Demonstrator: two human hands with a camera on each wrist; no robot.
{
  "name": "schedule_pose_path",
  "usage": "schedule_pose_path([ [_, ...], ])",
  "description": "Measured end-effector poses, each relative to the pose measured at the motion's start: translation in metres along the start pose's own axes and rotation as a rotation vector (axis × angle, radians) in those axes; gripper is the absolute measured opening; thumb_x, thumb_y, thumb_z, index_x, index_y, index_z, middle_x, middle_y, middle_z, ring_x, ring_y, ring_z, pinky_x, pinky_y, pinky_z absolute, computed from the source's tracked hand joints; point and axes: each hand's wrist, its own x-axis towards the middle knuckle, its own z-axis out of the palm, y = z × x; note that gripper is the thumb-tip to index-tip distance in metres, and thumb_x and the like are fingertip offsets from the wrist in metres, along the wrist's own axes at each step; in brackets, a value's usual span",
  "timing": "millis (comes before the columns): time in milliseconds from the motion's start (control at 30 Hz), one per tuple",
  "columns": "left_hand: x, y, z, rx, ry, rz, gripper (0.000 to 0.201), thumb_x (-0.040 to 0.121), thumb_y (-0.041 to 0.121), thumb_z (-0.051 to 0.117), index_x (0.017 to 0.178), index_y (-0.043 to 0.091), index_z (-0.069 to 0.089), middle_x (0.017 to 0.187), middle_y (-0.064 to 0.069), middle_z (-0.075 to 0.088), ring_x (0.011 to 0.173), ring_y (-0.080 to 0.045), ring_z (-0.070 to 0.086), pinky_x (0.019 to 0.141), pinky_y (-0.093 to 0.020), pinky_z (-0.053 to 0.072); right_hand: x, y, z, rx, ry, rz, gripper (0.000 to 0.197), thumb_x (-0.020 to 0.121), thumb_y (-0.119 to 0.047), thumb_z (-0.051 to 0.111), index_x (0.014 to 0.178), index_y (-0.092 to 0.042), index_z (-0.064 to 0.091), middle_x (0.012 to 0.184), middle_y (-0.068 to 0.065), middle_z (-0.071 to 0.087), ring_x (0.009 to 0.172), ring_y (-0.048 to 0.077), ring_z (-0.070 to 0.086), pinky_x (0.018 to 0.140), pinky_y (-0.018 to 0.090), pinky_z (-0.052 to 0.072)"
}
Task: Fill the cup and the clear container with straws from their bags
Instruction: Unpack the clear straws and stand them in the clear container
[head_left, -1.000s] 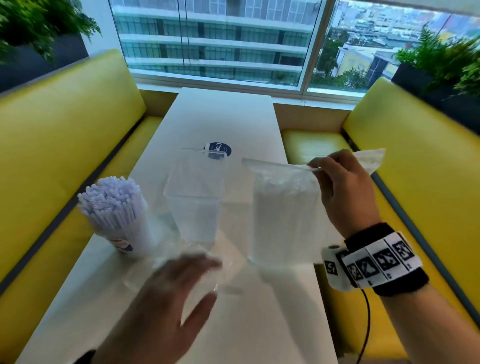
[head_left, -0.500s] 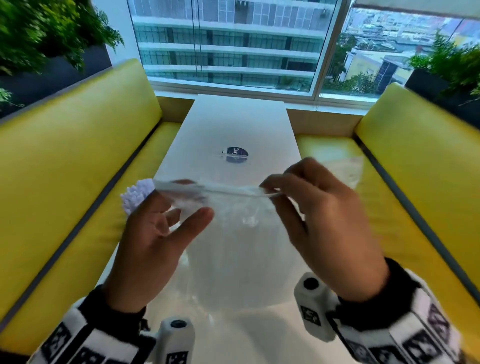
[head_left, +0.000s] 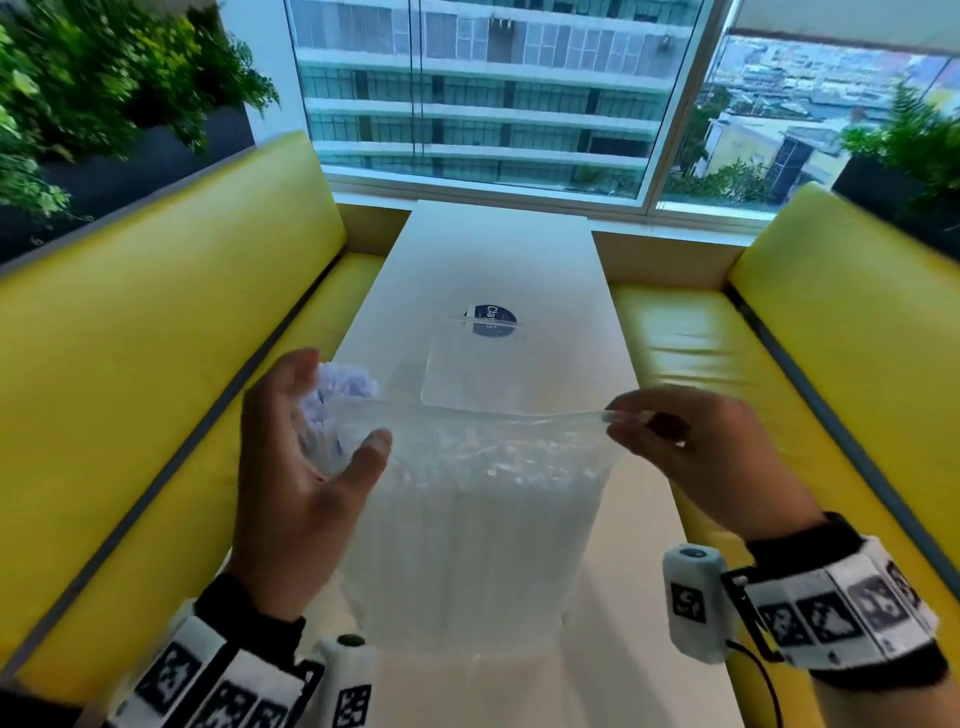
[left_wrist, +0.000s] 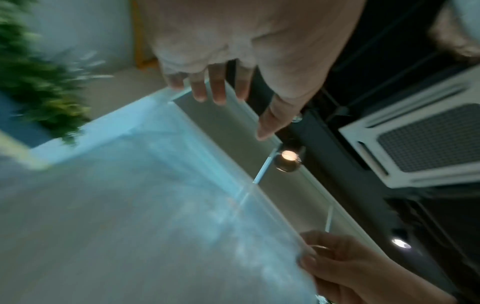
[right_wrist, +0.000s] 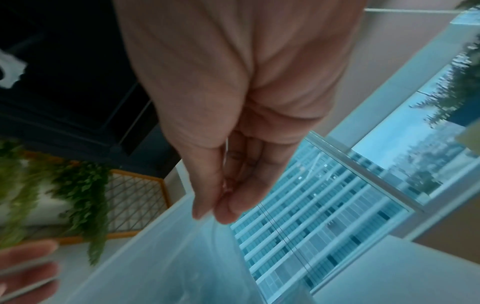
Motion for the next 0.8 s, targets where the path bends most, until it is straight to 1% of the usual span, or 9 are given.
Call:
schedule_pose_path([
  [67,0.005,0.026,0.012,0.226,-0.007,0.251,0.057,0.077,0.028,0.066,0.127,0.007,0.050,0.127,0.000,0.048,0.120,-0.012,0.046,0.105,-0.018,0.035,-0.003,0.001,0.000,0.237,0.023,0.084,0.019,0.082,-0.007,0.077,0.096,-0.019,0.074,0.080,-0.005,0.074,0.073,0.011,0.070,0.071,0.018,0.055],
  [133,0.008,0.046,0.037,0.299,-0.157,0.385,0.037,0.080,0.022,0.067,0.115,0.011,0.063,0.118,-0.002,0.059,0.114,-0.016,0.055,0.103,-0.034,0.042,-0.006,0.000,0.003,0.457,0.046,0.127,0.021,0.083,0.005,0.072,0.098,-0.010,0.069,0.083,0.005,0.076,0.074,0.016,0.071,0.073,0.018,0.056],
  [167,0.009,0.051,0.051,0.327,-0.233,0.421,0.030,0.081,0.024,0.067,0.110,0.016,0.067,0.114,0.000,0.063,0.111,-0.018,0.059,0.101,-0.042,0.044,-0.008,0.001,0.005,0.516,0.055,0.134,0.020,0.084,0.008,0.069,0.098,-0.007,0.067,0.083,0.006,0.076,0.073,0.018,0.071,0.073,0.019,0.056],
  [233,0.008,0.054,0.079,0.420,-0.344,0.422,0.027,0.084,0.035,0.064,0.107,0.024,0.070,0.110,0.005,0.067,0.106,-0.016,0.063,0.100,-0.048,0.043,-0.011,0.001,0.007,0.570,0.084,0.144,0.017,0.084,0.007,0.069,0.097,-0.004,0.065,0.079,0.005,0.077,0.070,0.017,0.071,0.072,0.021,0.057],
  [300,0.009,0.057,0.100,0.455,-0.409,0.391,0.028,0.085,0.042,0.061,0.106,0.027,0.071,0.108,0.008,0.070,0.101,-0.015,0.066,0.099,-0.047,0.043,-0.014,-0.002,0.007,0.637,0.144,0.167,0.020,0.078,-0.001,0.075,0.095,-0.003,0.064,0.076,0.006,0.077,0.070,0.016,0.072,0.072,0.023,0.058],
  [367,0.012,0.062,0.114,0.413,-0.448,0.380,0.024,0.087,0.041,0.061,0.102,0.026,0.073,0.102,0.008,0.074,0.093,-0.017,0.069,0.091,-0.047,0.048,-0.016,-0.006,0.004,0.662,0.203,0.184,0.030,0.069,-0.010,0.079,0.092,-0.004,0.061,0.076,0.008,0.077,0.074,0.017,0.073,0.073,0.023,0.059],
  [467,0.015,0.068,0.122,0.340,-0.500,0.355,0.015,0.090,0.032,0.065,0.096,0.022,0.075,0.095,0.004,0.075,0.084,-0.020,0.069,0.078,-0.047,0.054,-0.018,-0.009,0.003,0.660,0.231,0.187,0.037,0.065,-0.014,0.081,0.088,-0.004,0.055,0.075,0.010,0.076,0.077,0.020,0.074,0.076,0.028,0.060],
  [633,0.016,0.074,0.122,0.378,-0.563,0.368,0.015,0.094,0.032,0.062,0.098,0.022,0.073,0.096,0.005,0.074,0.085,-0.019,0.066,0.079,-0.043,0.054,-0.020,-0.009,0.002,0.682,0.225,0.186,0.039,0.066,-0.012,0.081,0.086,-0.002,0.049,0.077,0.013,0.076,0.084,0.027,0.075,0.083,0.040,0.060],
  [800,0.024,0.068,0.105,0.529,-0.494,0.402,0.014,0.094,0.030,0.059,0.090,0.023,0.070,0.090,0.004,0.072,0.085,-0.025,0.065,0.076,-0.037,0.048,-0.017,0.001,-0.002,0.642,0.247,0.165,0.036,0.073,0.007,0.078,0.081,-0.010,0.047,0.075,0.011,0.074,0.083,0.023,0.074,0.081,0.036,0.058],
])
